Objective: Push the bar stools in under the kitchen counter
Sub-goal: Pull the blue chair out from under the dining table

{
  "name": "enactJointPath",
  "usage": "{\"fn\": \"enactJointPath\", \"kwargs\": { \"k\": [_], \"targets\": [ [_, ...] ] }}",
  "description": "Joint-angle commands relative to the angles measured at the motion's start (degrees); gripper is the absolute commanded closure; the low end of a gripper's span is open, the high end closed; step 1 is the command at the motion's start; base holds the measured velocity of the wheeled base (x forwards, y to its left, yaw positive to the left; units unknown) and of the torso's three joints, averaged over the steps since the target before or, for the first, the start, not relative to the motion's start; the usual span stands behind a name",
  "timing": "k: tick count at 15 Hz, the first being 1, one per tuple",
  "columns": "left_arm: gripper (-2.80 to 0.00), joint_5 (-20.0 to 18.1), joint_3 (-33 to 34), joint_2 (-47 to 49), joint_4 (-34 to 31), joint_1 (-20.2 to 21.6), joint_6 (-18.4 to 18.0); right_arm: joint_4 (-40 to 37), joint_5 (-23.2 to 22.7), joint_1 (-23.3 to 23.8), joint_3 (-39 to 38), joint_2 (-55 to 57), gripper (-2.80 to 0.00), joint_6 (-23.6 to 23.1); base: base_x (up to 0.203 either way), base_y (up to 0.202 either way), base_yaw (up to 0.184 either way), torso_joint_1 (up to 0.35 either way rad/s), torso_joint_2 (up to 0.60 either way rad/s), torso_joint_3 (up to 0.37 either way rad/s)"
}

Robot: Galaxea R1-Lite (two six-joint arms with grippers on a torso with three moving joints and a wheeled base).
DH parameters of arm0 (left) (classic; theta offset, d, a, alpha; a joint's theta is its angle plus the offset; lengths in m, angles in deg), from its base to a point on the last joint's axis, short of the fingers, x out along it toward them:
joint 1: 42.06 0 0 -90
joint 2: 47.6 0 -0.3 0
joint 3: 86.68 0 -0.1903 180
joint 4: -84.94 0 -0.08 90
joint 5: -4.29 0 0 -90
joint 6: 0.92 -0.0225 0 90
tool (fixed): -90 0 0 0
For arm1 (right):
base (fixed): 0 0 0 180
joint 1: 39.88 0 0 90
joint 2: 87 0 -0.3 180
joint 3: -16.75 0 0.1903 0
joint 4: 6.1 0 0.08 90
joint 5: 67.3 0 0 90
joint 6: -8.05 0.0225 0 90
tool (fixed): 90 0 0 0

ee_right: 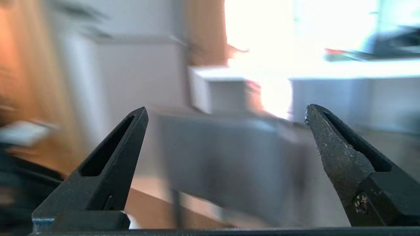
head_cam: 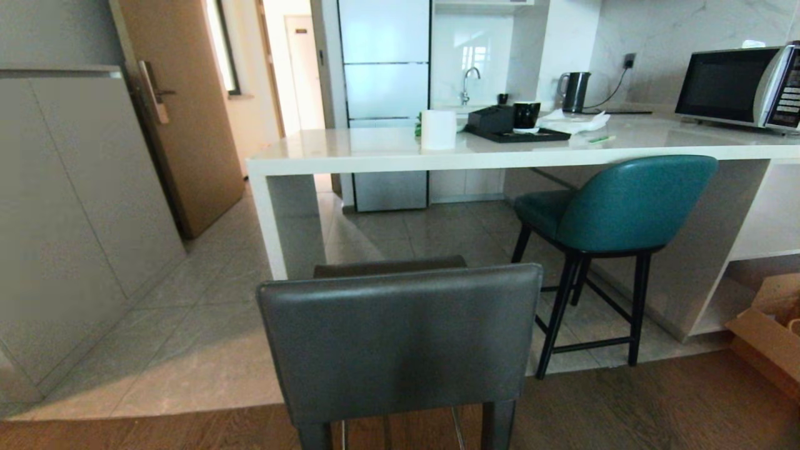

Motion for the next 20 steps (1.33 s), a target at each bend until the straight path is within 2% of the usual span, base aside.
{"fn": "enactJointPath", "kwargs": {
  "k": [1,3,5,6,8,10,13,15,19,20],
  "targets": [
    [-2.80,1.51,1.22,0.10,0.13,0.05,-0.44,-4.53,3.89,-0.49,-1.29,-1.89,-2.80,-5.36,0.000,0.000,0.000,0.000,0.00,0.000],
    [-2.80,4.76,2.97,0.10,0.21,-0.02,-3.91,-7.14,7.16,-0.84,-3.31,-5.82,-2.80,-7.15,0.000,0.000,0.000,0.000,0.00,0.000],
    [-2.80,9.71,5.25,0.10,0.46,0.02,-5.88,-14.16,9.06,-0.95,-3.56,-11.04,-2.80,-7.66,0.000,0.000,0.000,0.000,0.00,0.000],
    [-2.80,11.34,6.13,0.10,0.48,0.05,-6.01,-18.11,12.96,-0.97,-3.72,-12.05,-2.80,-8.84,0.000,0.000,0.000,0.000,0.00,0.000],
    [-2.80,13.31,7.49,0.10,0.57,0.06,-6.58,-18.75,20.43,-0.99,-6.74,-12.05,-2.80,-11.78,0.000,0.000,0.000,0.000,0.00,0.000],
    [-2.80,15.25,10.14,0.10,0.89,0.06,-8.83,-18.72,28.08,-0.99,-9.98,-12.05,-2.80,-15.31,0.000,0.000,0.000,0.000,0.00,0.000],
    [-2.80,18.20,11.51,0.10,0.23,0.06,-10.01,-16.46,35.13,-0.99,-16.78,-12.05,-2.80,-17.08,0.000,0.000,0.000,0.000,0.00,0.000],
    [-2.80,18.97,11.42,0.10,-0.28,0.06,-9.95,-12.26,36.94,-0.99,-19.06,-12.05,-2.80,-15.68,0.000,0.000,0.000,0.000,0.00,0.000],
    [-2.80,19.41,8.86,0.10,-7.69,0.06,-10.62,-15.19,37.64,-0.99,-18.19,-12.05,-2.80,-15.45,0.000,0.000,0.000,0.000,0.00,0.000],
    [-2.80,19.42,8.79,0.20,-7.78,0.10,-10.93,-15.90,37.43,-0.99,-18.02,-12.05,-2.80,-15.20,0.000,0.000,0.000,0.000,0.00,0.000]
  ]
}}
